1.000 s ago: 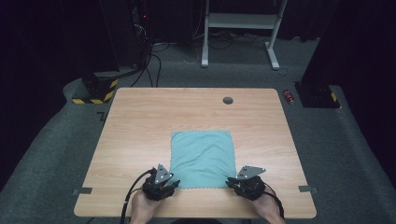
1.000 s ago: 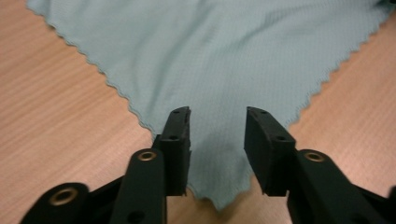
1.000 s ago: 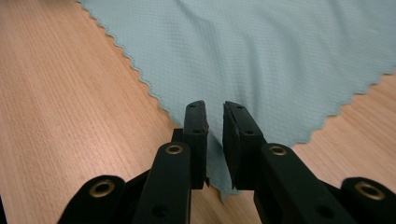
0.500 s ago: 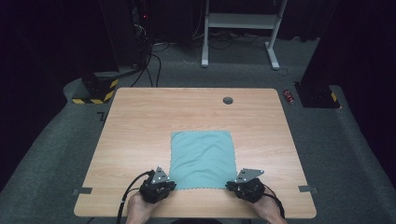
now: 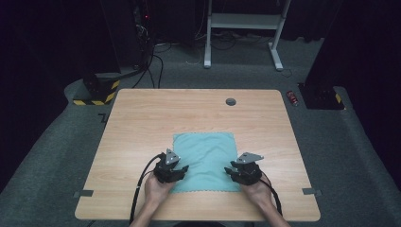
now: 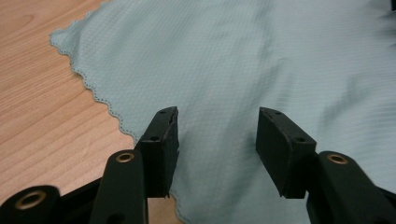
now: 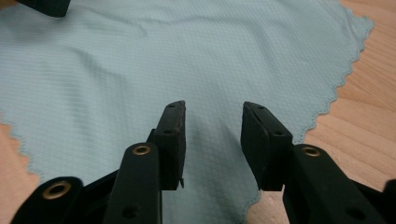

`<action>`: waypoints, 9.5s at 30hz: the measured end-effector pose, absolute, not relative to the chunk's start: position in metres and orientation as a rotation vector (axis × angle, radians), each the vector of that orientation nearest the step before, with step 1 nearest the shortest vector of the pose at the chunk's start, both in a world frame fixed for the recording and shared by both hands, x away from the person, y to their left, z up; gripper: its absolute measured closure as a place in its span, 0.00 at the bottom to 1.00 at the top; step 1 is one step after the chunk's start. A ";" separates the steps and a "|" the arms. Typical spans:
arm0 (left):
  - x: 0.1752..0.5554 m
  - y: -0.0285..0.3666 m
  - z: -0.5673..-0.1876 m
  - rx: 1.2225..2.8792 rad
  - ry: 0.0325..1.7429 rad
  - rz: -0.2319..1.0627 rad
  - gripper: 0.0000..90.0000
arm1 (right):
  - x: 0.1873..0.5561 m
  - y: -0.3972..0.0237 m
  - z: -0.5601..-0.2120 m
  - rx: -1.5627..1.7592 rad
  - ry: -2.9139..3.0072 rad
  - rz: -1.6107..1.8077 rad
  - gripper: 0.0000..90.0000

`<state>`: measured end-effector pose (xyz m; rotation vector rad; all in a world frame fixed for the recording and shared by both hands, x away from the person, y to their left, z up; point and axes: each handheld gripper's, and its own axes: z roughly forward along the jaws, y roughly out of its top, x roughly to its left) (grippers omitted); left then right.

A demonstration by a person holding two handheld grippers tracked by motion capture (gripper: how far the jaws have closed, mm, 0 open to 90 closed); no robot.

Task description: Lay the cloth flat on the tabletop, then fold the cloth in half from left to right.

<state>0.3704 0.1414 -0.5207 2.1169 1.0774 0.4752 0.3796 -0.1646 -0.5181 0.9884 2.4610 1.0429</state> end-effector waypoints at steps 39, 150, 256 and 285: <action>0.427 0.169 -0.527 1.995 1.241 0.564 0.40 | 0.387 -0.165 -0.523 1.006 2.409 1.044 0.54; 0.503 0.174 -0.498 1.981 1.270 0.444 0.99 | 0.320 0.003 -0.511 0.452 2.604 1.208 1.00; 0.522 0.113 -0.484 2.007 1.131 0.378 1.00 | 0.316 -0.103 -0.509 0.824 2.396 1.280 1.00; 0.528 0.071 -0.487 2.071 1.061 0.354 1.00 | 0.313 -0.129 -0.516 0.904 2.392 1.250 1.00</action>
